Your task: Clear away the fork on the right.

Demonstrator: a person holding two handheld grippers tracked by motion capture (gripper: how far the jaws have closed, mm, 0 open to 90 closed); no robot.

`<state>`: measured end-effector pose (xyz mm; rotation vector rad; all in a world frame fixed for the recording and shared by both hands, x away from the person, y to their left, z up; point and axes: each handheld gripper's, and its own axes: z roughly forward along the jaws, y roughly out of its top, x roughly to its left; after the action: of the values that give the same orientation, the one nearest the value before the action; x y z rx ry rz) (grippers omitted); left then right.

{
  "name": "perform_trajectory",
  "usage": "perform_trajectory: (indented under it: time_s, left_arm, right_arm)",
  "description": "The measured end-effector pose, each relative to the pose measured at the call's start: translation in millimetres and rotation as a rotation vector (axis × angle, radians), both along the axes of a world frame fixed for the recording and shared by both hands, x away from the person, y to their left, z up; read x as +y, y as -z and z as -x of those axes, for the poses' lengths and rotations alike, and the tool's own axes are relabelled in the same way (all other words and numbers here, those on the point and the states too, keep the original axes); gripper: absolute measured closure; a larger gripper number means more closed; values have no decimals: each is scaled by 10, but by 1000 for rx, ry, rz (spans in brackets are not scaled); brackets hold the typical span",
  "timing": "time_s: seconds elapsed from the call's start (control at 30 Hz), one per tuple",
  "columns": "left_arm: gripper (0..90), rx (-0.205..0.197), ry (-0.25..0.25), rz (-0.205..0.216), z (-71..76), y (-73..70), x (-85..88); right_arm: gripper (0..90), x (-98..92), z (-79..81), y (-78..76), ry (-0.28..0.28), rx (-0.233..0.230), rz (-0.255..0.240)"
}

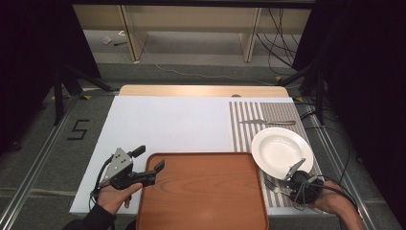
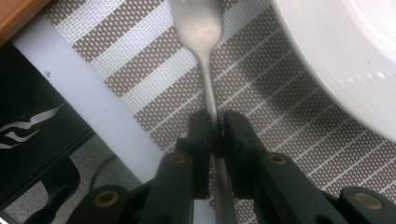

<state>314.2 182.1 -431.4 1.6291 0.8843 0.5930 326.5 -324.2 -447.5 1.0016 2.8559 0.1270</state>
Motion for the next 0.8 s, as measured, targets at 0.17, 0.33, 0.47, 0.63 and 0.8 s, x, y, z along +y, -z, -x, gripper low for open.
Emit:
perform_trajectory:
  time_s: [0.17, 0.33, 0.47, 0.63, 0.8]
  left_arm:
    - [163, 2, 2, -2, -4, 5, -8]
    - [163, 1, 1, -2, 0, 2, -2]
    - [163, 0, -2, 0, 0, -1, 2]
    - [163, -1, -1, -1, -2, -1, 0]
    - [163, 0, -2, -1, -4, 1, 1]
  right_arm:
    - [835, 12, 11, -1, -17, -4, 7]
    - [839, 17, 17, -1, -31, -11, 13]
    - [843, 20, 19, -9, -27, -7, 8]
    - [846, 44, 34, -52, -39, -21, -4]
    - [847, 81, 53, -86, -50, -34, -5]
